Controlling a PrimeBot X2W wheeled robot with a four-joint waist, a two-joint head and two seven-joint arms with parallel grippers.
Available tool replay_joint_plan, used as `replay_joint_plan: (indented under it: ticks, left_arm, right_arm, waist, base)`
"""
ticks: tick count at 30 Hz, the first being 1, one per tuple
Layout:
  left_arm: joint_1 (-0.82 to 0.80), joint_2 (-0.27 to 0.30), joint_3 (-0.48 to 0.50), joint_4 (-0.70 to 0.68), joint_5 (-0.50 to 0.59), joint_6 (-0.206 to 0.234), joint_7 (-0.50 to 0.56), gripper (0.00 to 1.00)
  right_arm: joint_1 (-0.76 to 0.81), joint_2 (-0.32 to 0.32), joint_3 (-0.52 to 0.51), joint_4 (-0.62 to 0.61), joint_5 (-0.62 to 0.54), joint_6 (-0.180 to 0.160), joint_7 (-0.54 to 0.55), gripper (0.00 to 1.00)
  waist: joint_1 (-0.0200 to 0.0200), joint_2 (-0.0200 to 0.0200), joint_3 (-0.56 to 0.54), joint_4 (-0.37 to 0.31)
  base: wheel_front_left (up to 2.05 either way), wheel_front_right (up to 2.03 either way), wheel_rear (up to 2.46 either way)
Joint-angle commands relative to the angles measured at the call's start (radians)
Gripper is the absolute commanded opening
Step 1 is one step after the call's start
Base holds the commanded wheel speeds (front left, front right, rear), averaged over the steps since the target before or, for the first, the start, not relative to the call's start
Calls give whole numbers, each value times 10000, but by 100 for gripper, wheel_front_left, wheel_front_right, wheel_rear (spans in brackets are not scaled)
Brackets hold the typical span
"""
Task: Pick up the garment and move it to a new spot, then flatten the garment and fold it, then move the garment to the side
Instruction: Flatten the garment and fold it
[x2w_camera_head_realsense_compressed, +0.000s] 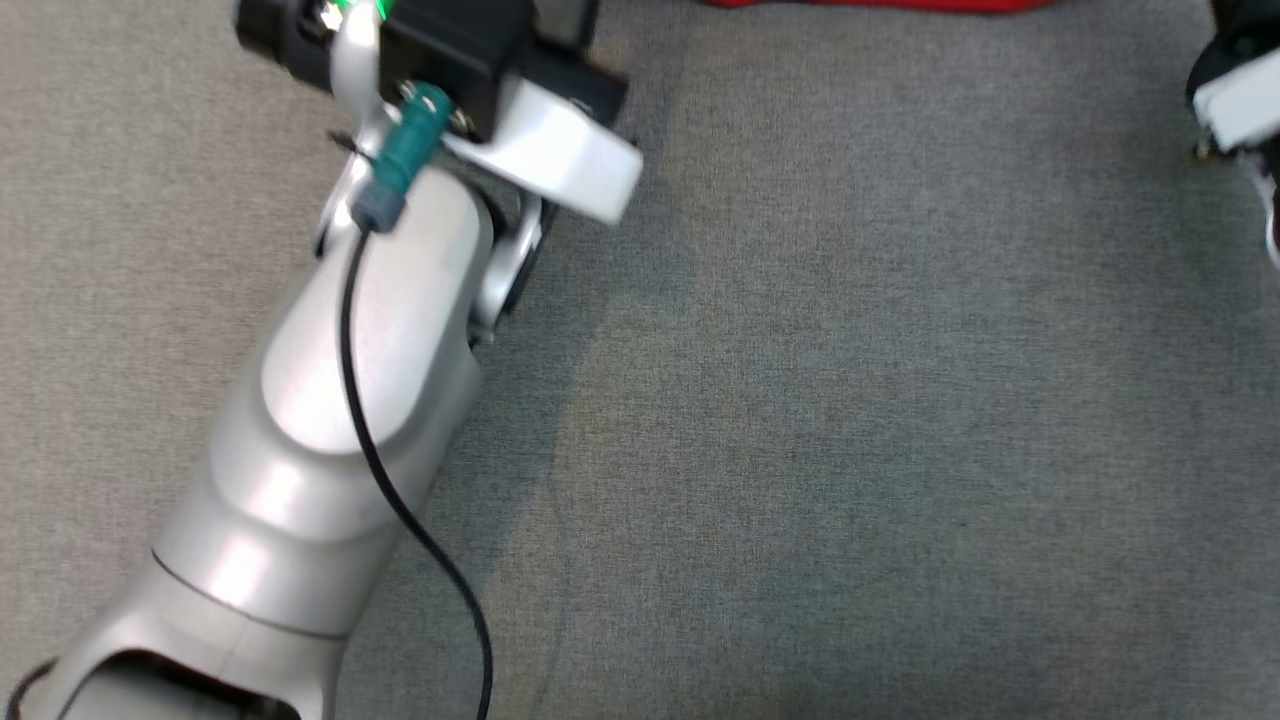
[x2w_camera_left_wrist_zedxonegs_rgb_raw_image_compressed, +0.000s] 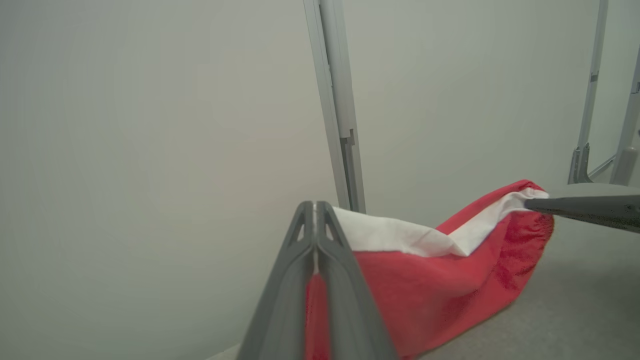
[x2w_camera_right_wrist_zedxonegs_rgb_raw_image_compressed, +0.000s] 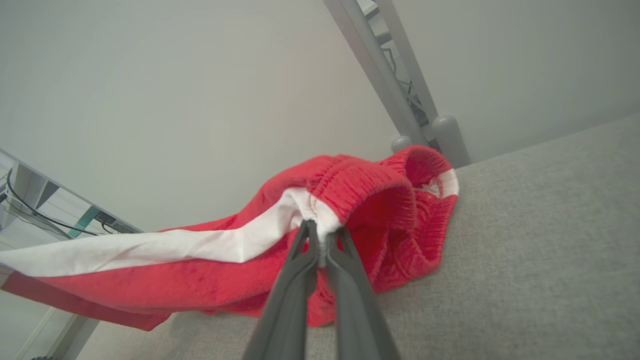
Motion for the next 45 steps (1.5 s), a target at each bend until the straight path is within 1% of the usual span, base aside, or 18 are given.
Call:
replay_joint_plan:
  ticks: [1, 2, 5, 6, 9, 12, 19, 25, 30, 34, 45]
  left_arm:
    - [313, 48, -10, 66, 229, -123, -34, 0]
    - [558, 81, 13, 111, 327, -189, -34, 0]
    - [1222, 295, -53, 340, 594, -574, -34, 0]
    - [1606, 394, -240, 551, 760, -884, -34, 0]
    - [2056, 628, -631, 1031, 1063, -1335, -35, 0]
    - [2355, 800, -1031, 1398, 1368, -1573, -35, 0]
    - [2861, 1045, -1906, 2159, 1968, -1781, -35, 0]
    - [3351, 1200, -2363, 2639, 2058, -1916, -35, 0]
    - [3739, 1310, -2631, 2963, 1920, -1997, -35, 0]
    - [4057, 1474, -2887, 3182, 1720, -2125, -35, 0]
    - [4703, 1947, -3546, 3062, 862, -2245, -18, 0]
  right_arm:
    - [370, -166, 169, -119, 128, 4, 71, 0]
    - [577, -261, 346, -201, 162, 4, 93, 0]
    - [1104, -574, 956, -441, 20, 4, 143, 0]
    - [1519, -722, 1295, -563, 94, 4, 59, 0]
    - [2020, -912, 1643, -550, 271, 4, -21, 0]
    - [2425, -1013, 1851, -332, 474, 4, -85, 0]
    - [2982, -1228, 2396, 156, 683, 4, 186, 0]
    - [3275, -1432, 2973, 77, 832, 4, 711, 0]
    - [3507, -1590, 3381, -125, 1039, 4, 1254, 0]
    - [3702, -1868, 3747, -331, 1115, 3, 1651, 0]
    - [4068, -2403, 4175, -938, 1564, 3, 2387, 0]
  waist:
    - [0, 0, -299, 45]
    - [0, 0, -437, 47]
    - [0, 0, -798, 55]
    - [0, 0, -1054, 101]
    - [0, 0, -1443, 145]
    - [0, 0, -1804, 184]
    - [0, 0, -2429, 247]
    - [0, 0, -2881, 127]
    - [0, 0, -3226, -32]
    - [0, 0, -3557, -151]
    - [0, 0, -4110, -216]
  base:
    - [0, 0, 0]
    - [0, 0, 0]
    - [0, 0, 0]
    - [0, 0, 0]
    - [0, 0, 0]
    - [0, 0, 0]
    - [0, 0, 0]
    - [0, 0, 0]
    - [0, 0, 0]
    - [0, 0, 0]
    - [0, 0, 0]
